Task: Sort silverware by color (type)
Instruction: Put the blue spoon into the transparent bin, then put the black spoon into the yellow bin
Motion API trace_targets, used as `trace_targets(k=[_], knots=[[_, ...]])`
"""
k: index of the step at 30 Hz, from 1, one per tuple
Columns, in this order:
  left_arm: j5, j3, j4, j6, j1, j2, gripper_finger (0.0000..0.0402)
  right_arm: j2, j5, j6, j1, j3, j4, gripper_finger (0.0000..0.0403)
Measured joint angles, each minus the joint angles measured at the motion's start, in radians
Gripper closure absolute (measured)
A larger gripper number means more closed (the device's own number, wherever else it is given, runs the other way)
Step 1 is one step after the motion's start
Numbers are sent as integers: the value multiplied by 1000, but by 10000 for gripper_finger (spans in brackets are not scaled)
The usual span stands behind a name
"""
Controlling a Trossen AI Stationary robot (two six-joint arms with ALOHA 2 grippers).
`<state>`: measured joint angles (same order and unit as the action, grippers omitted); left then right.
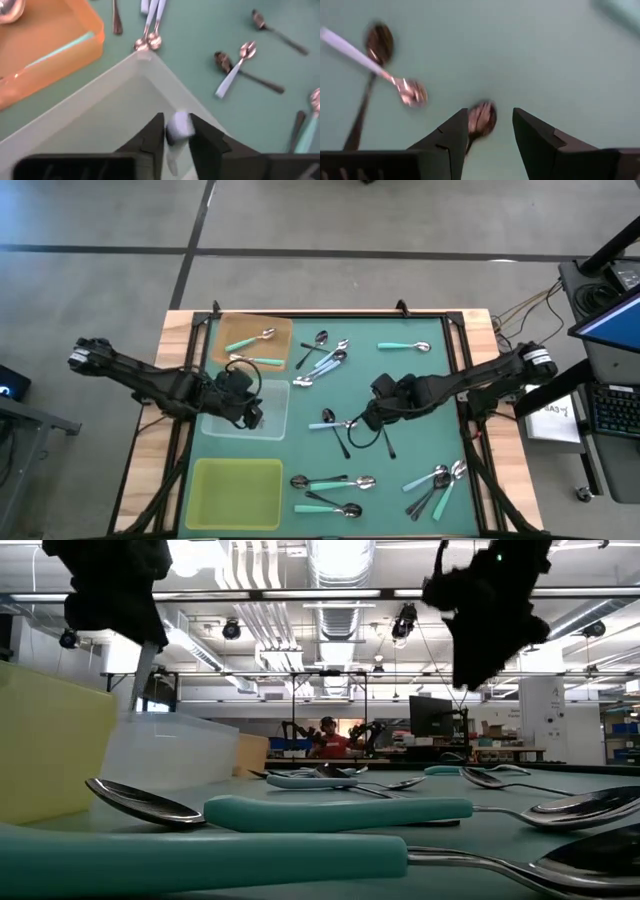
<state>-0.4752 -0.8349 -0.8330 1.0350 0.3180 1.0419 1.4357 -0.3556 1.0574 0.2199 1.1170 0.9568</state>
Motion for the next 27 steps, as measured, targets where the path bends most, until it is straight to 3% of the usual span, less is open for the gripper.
trace_targets(k=[6, 11, 16, 23, 27], knots=[[22, -4, -141, 33, 0, 5, 278, 88, 145, 162, 20, -48, 13, 248], [22, -16, -319, 86, 0, 1, 274, 184, 252, 213, 24, -64, 12, 252], [-15, -16, -353, 94, 0, -3, 277, 279, 345, 216, 25, -62, -5, 258], [-107, -16, -345, 156, 0, -3, 284, 343, 351, 143, 31, -61, -17, 273], [-142, -16, -324, 181, -1, -3, 284, 344, 325, 74, 31, -62, -24, 312]])
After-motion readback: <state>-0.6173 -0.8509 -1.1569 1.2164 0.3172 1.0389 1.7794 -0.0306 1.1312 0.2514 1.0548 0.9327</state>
